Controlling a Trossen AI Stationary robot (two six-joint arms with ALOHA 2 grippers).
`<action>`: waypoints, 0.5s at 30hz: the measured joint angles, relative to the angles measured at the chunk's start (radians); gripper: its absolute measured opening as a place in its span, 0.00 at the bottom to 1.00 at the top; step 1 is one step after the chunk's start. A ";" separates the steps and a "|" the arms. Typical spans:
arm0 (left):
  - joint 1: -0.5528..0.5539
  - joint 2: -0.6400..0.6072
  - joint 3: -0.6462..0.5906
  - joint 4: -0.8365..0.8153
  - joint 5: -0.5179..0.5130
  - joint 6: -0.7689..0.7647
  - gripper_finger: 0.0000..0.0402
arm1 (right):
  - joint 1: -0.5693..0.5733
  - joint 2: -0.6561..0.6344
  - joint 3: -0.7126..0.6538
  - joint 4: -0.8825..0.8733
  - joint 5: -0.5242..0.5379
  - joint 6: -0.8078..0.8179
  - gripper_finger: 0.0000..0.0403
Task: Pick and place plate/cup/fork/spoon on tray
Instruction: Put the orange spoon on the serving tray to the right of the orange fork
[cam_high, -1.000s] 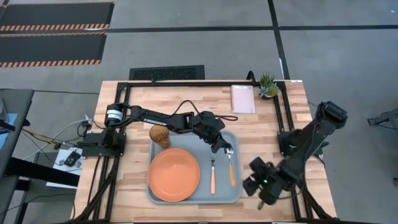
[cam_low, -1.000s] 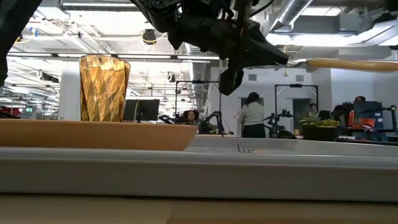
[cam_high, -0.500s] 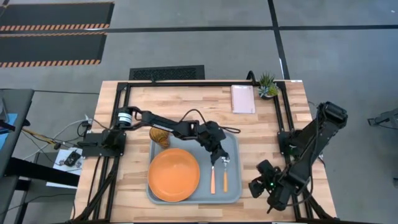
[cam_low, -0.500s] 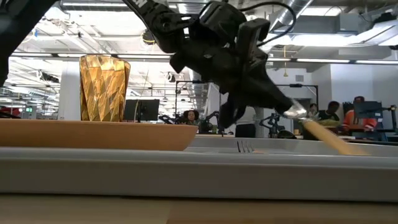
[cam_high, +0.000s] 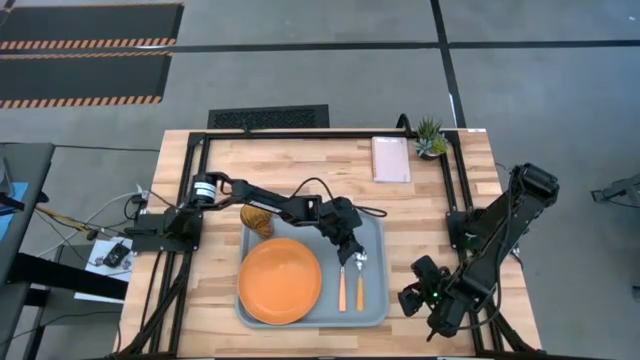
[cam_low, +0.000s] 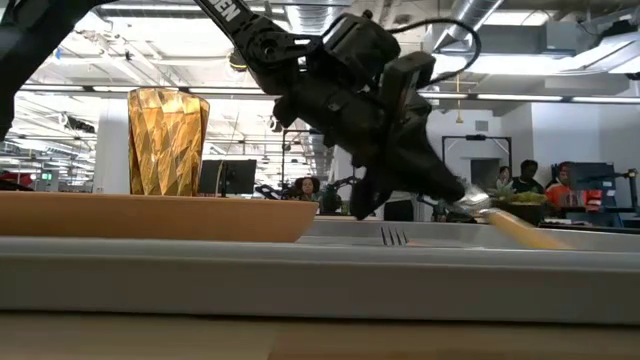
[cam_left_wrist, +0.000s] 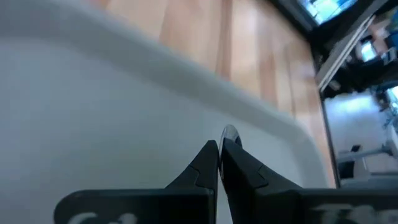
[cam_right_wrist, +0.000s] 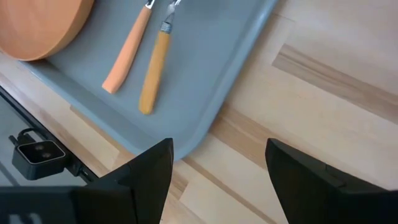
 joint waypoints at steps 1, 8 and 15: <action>0.000 0.004 0.001 0.018 -0.011 0.000 0.00 | 0.000 0.000 0.000 0.000 0.000 0.000 0.68; 0.005 0.009 0.001 0.013 -0.024 -0.015 0.00 | -0.002 0.000 0.000 0.000 0.000 -0.005 0.68; 0.005 0.009 0.001 -0.004 -0.066 -0.020 0.03 | -0.002 0.000 0.000 0.000 0.000 -0.009 0.68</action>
